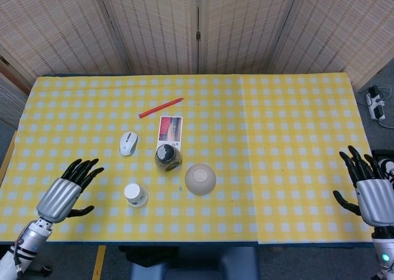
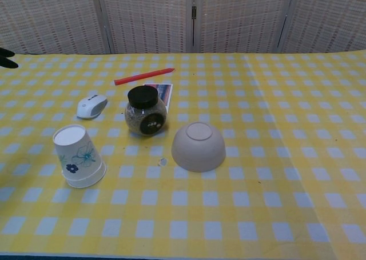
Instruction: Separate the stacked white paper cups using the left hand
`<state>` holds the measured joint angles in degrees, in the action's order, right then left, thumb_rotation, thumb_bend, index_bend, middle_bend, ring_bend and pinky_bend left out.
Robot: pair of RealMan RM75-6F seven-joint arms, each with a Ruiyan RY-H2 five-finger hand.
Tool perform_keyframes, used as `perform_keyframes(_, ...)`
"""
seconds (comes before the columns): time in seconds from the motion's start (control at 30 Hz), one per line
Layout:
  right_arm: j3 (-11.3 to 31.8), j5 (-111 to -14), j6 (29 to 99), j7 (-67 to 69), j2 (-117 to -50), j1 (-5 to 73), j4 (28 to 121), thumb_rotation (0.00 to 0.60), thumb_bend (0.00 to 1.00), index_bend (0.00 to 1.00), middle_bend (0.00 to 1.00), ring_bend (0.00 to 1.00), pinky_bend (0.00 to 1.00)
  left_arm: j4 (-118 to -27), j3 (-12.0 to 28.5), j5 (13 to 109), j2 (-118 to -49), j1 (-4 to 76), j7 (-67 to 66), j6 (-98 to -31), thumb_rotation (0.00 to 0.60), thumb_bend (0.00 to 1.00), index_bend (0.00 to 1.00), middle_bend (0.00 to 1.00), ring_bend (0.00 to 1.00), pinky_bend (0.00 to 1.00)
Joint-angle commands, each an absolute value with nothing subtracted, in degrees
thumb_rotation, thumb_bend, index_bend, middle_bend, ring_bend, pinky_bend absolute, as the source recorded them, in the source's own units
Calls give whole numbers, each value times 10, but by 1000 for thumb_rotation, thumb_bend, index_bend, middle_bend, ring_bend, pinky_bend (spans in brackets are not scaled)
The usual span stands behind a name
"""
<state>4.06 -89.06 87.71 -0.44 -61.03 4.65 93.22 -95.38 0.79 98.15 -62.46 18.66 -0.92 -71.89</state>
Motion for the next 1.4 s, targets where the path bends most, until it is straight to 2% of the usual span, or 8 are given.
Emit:
perform_keyframes(0.03, 42, -889, 878, -3, -609, 46, 934, 600, 294, 0, 4, 183, 95, -982, -2, 991, -612, 225, 2, -663, 600, 204, 150, 49, 88, 49)
perform_keyframes(0.23, 43, -888, 875, -1, -607, 47, 934, 600, 294, 0, 4, 185, 95, -993, -1, 989, -621, 274, 12, -599, 600, 221, 163, 49, 87, 49)
perform_keyframes(0.83, 42, -882, 873, 19, -612, 45, 917, 600, 293, 0, 4, 187, 95, -1009, 25, 882, -656, 363, -29, -467, 600, 411, 201, 49, 67, 55)
perform_keyframes(1.4, 42, -877, 863, 32, -618, 48, 903, 600, 293, 0, 4, 188, 95, -1023, 19, 815, -645, 382, -70, -443, 600, 462, 232, 49, 71, 51)
